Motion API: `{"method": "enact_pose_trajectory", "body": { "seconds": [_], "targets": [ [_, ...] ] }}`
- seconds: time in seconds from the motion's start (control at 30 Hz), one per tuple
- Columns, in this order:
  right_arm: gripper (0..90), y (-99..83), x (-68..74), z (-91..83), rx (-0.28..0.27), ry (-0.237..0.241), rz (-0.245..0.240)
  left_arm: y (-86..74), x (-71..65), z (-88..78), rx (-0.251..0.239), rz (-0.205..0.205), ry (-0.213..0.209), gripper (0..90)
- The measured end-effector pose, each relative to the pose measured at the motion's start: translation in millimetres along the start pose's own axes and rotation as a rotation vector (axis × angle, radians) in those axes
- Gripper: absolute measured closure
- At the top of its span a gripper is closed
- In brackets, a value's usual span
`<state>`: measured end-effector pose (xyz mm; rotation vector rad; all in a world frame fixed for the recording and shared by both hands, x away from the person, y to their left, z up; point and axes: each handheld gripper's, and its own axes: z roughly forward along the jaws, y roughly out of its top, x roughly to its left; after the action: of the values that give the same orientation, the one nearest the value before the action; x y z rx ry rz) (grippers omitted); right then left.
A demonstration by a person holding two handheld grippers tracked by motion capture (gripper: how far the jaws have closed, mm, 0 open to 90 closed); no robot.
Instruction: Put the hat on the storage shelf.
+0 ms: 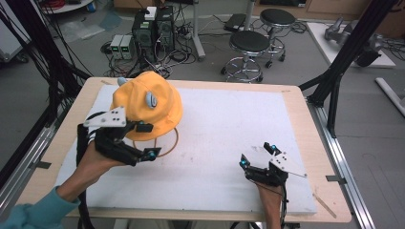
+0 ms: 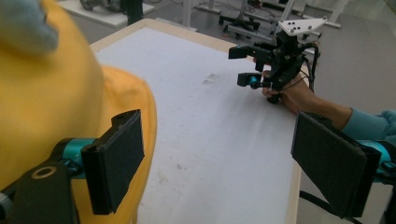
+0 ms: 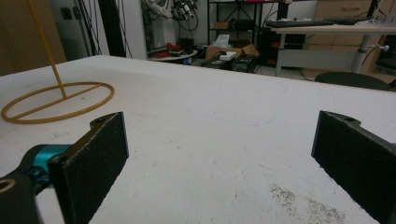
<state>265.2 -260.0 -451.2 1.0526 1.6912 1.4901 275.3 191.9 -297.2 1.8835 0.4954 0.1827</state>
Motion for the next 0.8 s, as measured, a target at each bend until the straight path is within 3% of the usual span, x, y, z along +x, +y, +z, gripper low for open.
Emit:
{"method": "enact_pose_trajectory", "body": {
  "seconds": [0.37,0.63,0.8],
  "targets": [
    [2.7,0.0,1.4,0.2,0.002,-0.007,-0.009,-67.4,7.6,-39.8,-0.087,0.002,0.124,16.6],
    [2.7,-0.2,1.7,-0.1,-0.004,-0.008,-0.019,-106.6,32.0,-55.1,-0.152,-0.051,0.212,16.8],
    [2.7,-0.2,1.9,-0.3,-0.005,-0.01,-0.018,-124.8,43.8,-57.7,-0.201,-0.037,0.269,16.7]
  ]
}}
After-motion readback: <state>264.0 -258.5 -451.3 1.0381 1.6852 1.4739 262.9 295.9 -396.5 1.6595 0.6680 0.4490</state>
